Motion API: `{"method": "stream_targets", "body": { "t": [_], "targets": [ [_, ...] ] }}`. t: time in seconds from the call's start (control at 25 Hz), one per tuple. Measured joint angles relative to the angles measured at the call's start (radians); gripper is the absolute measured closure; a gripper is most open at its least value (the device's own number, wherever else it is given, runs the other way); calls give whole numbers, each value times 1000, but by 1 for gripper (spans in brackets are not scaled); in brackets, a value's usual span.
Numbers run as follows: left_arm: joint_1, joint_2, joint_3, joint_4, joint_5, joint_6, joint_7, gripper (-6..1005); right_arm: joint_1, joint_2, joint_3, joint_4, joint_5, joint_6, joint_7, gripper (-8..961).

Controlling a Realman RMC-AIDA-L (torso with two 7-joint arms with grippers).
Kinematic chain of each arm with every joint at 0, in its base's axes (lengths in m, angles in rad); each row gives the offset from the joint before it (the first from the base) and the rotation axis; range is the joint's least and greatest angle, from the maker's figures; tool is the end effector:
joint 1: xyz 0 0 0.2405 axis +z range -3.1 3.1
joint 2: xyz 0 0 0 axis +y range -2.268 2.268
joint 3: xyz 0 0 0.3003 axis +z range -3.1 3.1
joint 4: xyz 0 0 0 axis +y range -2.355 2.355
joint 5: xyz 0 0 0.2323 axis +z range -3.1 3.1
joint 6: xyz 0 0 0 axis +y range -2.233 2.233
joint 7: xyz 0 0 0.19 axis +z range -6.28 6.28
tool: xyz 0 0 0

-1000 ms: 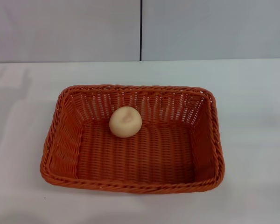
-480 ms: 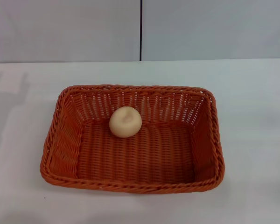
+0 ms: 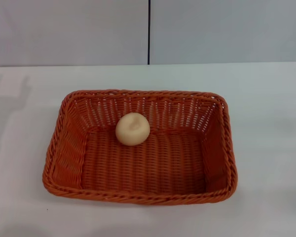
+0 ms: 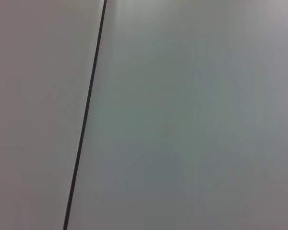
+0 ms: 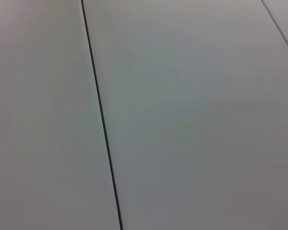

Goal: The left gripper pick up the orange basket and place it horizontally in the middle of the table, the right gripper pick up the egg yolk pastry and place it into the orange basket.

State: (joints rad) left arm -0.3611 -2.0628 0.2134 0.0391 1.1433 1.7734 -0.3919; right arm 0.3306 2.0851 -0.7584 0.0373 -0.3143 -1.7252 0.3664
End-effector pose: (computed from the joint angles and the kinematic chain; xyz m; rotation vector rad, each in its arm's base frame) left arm -0.3609 0.3324 0.0498 -1.3471 -0.2371 -1.0822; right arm 0.4072 0.3085 0.0629 -1.0564 0.3963 0.9702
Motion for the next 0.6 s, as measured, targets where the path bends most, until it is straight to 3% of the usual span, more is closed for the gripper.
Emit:
{"method": "stream_targets", "body": {
  "t": [0.6],
  "targets": [
    [-17,-6,-39,-51,-4,53,0,324,12,-6,10,-16,3,18,1,395]
  ]
}}
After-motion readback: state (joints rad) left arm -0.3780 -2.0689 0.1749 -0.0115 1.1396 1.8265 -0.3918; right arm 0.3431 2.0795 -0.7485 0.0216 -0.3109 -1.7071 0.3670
